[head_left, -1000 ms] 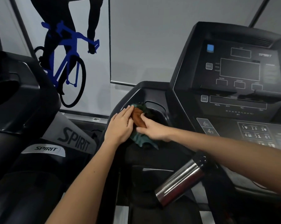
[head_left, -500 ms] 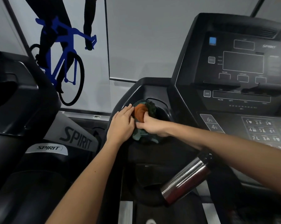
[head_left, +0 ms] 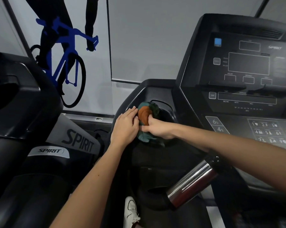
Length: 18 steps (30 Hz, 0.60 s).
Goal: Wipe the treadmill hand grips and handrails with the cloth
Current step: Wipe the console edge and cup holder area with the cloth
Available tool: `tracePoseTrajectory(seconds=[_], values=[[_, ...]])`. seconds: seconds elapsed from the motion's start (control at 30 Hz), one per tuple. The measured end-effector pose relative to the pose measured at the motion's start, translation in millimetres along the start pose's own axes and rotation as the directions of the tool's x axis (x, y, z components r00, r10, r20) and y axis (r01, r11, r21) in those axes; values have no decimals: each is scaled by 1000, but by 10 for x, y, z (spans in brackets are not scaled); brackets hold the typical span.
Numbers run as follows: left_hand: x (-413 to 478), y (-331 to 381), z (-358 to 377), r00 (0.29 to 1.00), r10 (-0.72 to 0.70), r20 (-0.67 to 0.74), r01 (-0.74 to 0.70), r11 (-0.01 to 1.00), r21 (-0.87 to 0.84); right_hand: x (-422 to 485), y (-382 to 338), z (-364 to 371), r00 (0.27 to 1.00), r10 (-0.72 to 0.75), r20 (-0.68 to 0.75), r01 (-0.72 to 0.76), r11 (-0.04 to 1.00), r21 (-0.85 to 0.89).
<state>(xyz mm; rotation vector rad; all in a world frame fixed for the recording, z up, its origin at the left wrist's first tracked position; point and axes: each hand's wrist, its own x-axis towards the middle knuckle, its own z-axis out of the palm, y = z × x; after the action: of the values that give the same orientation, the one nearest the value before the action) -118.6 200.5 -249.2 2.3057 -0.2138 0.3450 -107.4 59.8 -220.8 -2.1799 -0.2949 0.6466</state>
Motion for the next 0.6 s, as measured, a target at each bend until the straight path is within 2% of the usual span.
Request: tracePoseTrajectory(seconds=[0.07,0.17,0.3,0.37,0.47,0.6], values=[[-5,4,3,1000,2,1,-2,1000,8,-43,55,-26,1000,5,10,-3,995,-102],[-4,6,7,1000,8,0,-8,1000,16,-327,162,-139,990,-87,111,116,950,-290],[-10,-10,11,1000,18,15,-19,998,63,-563,34,-370,967,8,255,117,874,-471],[-9,-6,13,1000,22,17,-24,996,83,-519,-50,-400,955,86,283,48,900,-434],[-15,-9,22,999,41,19,-43,992,117,-329,-93,-265,939,165,301,-79,957,-280],[-5,-19,34,999,41,26,-45,986,158,-126,61,-79,955,229,188,-199,966,-166]])
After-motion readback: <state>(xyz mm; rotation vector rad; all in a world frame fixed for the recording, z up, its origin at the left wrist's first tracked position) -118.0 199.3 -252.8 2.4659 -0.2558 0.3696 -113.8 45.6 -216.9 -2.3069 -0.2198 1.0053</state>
